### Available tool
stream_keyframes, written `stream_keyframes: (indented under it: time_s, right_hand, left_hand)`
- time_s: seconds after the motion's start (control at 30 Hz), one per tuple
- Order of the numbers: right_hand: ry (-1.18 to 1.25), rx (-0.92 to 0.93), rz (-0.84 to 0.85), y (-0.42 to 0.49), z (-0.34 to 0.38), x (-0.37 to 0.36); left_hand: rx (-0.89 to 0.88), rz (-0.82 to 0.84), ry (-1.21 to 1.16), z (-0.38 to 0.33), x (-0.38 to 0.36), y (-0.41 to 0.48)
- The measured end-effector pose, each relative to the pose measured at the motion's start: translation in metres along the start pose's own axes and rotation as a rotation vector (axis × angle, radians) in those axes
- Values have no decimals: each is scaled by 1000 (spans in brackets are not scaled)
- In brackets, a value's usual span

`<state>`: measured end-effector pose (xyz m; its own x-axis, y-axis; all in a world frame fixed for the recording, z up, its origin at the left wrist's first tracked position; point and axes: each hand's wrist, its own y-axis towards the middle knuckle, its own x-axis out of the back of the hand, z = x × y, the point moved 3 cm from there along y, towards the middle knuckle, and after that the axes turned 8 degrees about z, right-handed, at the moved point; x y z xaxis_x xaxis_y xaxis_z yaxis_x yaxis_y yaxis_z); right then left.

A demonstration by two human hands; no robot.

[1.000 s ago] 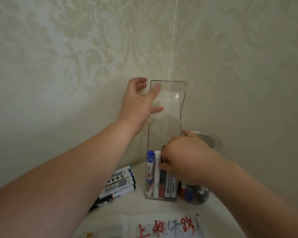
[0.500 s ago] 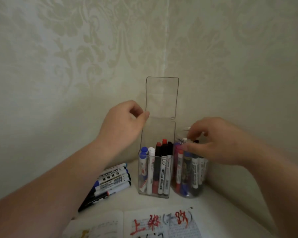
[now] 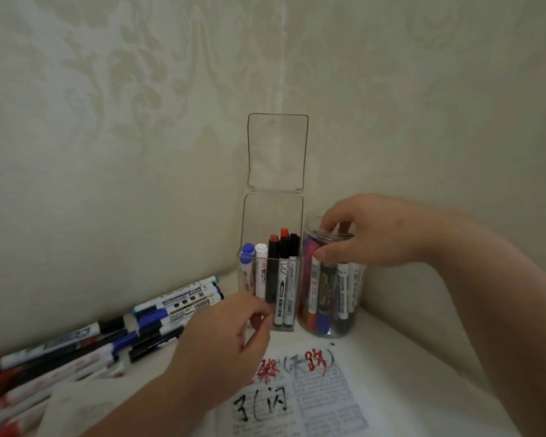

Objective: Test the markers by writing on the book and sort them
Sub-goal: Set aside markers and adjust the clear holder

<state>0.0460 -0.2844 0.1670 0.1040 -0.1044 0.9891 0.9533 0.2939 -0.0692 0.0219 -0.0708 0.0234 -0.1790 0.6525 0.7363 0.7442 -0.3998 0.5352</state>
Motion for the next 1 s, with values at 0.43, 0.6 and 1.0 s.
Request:
stream_keyframes:
  time_s: [0.43,0.6,1.0]
  right_hand:
    - [64,-61,217,35,10,-6]
    - [42,-74,168,39,14,-11]
    - [33,-115,54,40,19,-12]
  left_hand:
    - [-58,-12,11,1,1,-8]
    - [-76,28,5,2,1,-10]
    - [-54,31,53,5,-4,-9]
